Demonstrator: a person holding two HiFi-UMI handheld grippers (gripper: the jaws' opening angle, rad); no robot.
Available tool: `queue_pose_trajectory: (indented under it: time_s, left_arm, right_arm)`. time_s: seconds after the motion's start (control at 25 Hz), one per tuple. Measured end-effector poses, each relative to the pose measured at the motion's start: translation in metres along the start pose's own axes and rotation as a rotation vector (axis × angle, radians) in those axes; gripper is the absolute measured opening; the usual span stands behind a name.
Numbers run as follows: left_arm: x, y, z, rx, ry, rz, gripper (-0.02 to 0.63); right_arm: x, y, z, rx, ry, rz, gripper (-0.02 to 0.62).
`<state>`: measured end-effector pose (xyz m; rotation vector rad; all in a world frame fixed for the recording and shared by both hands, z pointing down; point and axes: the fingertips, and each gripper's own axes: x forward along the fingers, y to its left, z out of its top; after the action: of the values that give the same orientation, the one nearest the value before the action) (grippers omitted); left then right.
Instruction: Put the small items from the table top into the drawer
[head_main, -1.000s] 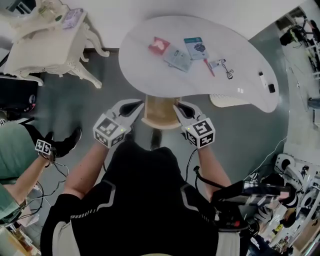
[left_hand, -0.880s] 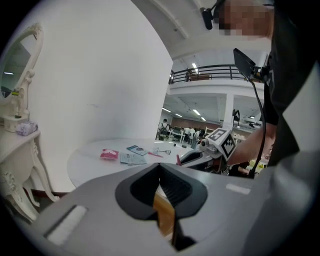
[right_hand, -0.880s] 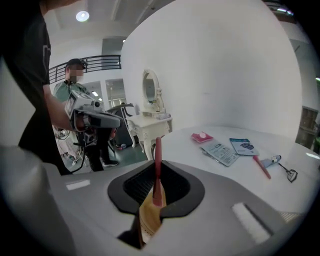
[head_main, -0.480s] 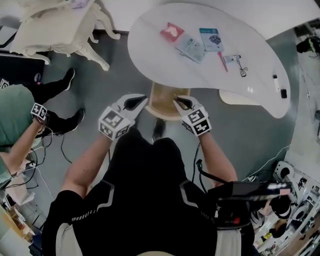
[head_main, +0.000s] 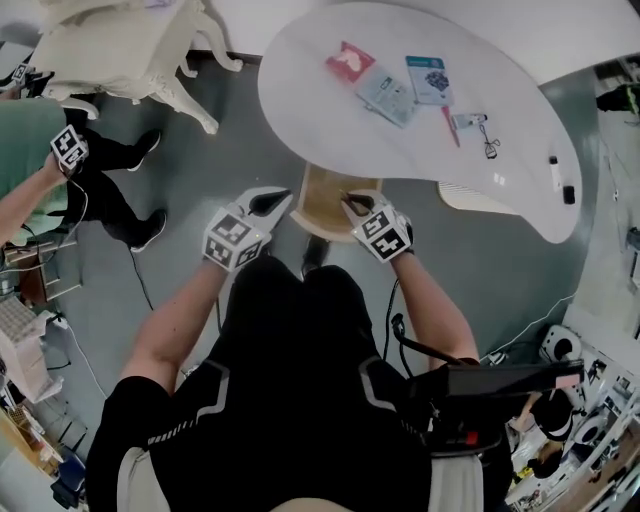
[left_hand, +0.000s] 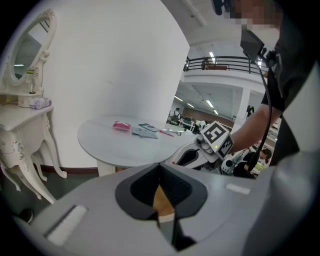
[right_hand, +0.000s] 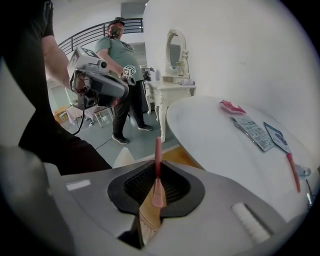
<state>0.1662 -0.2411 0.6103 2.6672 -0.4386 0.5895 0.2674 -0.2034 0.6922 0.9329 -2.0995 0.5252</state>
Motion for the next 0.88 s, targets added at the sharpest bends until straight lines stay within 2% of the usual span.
queue_pose_trajectory:
  time_s: [0.2, 0.68, 0.88]
  left_arm:
    - [0.008, 0.01, -0.011, -0.023, 0.01, 0.028, 0.0]
    - [0.014, 0.022, -0.027, -0.028, 0.016, 0.071, 0.0]
    - [0.021, 0.023, -0.032, -0.034, 0.015, 0.081, 0.0]
  right_arm:
    - [0.02, -0.006, -0.016, -0.03, 0.057, 0.024, 0.038]
    - [0.07, -0.009, -0.048, -0.186, 0.211, 0.079, 0.038]
    - [0.088, -0.015, -0.056, -0.183, 0.253, 0.094, 0.038]
